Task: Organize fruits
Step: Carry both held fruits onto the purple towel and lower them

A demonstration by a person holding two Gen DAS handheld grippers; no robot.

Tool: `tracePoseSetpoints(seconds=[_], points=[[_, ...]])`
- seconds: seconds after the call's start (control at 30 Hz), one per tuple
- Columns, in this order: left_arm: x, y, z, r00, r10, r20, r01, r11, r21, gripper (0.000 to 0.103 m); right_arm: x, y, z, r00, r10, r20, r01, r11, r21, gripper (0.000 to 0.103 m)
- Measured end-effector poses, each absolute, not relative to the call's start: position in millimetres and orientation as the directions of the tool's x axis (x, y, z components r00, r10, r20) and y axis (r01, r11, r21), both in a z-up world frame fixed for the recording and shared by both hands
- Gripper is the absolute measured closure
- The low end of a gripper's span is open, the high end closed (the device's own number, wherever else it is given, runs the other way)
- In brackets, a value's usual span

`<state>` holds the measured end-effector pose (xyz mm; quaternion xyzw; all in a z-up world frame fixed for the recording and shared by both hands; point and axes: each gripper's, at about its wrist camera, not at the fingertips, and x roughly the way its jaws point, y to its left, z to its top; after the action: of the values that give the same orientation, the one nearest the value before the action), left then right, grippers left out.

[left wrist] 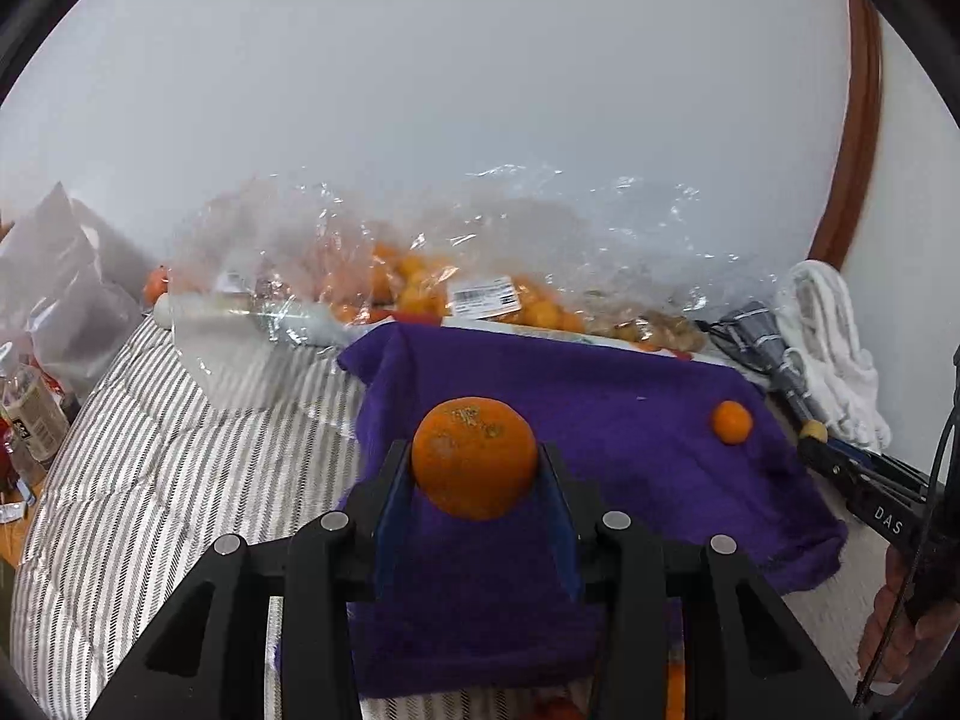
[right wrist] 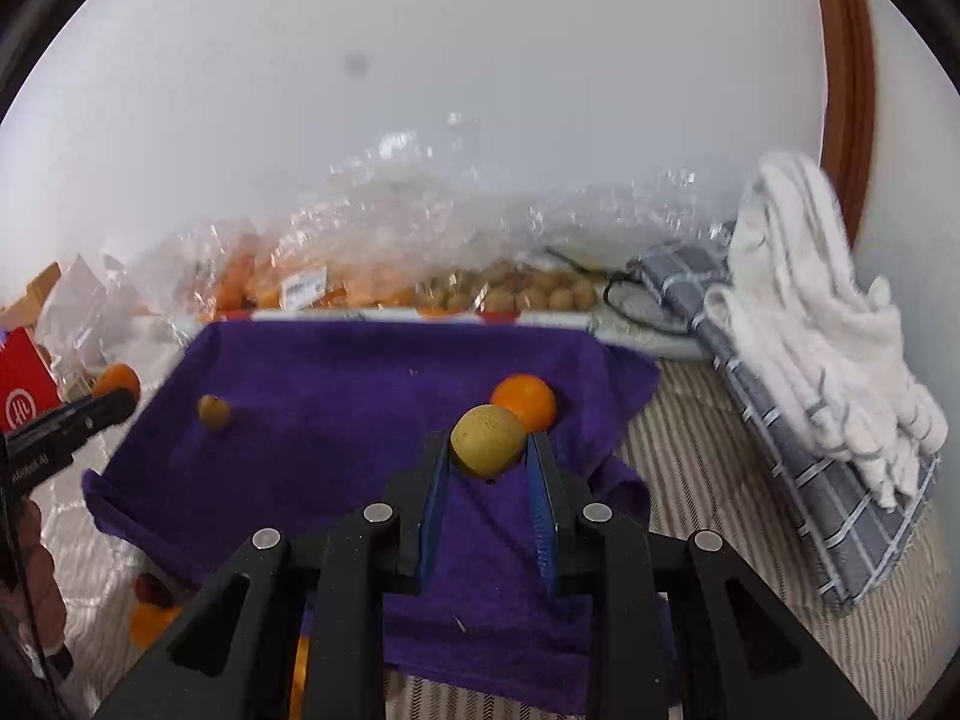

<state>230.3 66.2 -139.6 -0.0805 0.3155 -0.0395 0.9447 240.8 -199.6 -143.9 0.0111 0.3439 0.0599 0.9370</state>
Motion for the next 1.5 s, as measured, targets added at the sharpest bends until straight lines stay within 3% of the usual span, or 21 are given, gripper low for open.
tracePoseSetpoints(seconds=[0.33,1.5], points=[[238,63,-155,0.776,-0.120,-0.620,0.025,0.987,-0.160,0.064,255,-208,-174,0.704,0.076,-0.706,-0.062,0.997,0.045,0.077],[251,55,-173,0.719,-0.127,-0.684,0.055,0.990,-0.126,0.064,262,-200,-196,0.660,0.066,-0.748,-0.086,0.996,0.012,0.074]])
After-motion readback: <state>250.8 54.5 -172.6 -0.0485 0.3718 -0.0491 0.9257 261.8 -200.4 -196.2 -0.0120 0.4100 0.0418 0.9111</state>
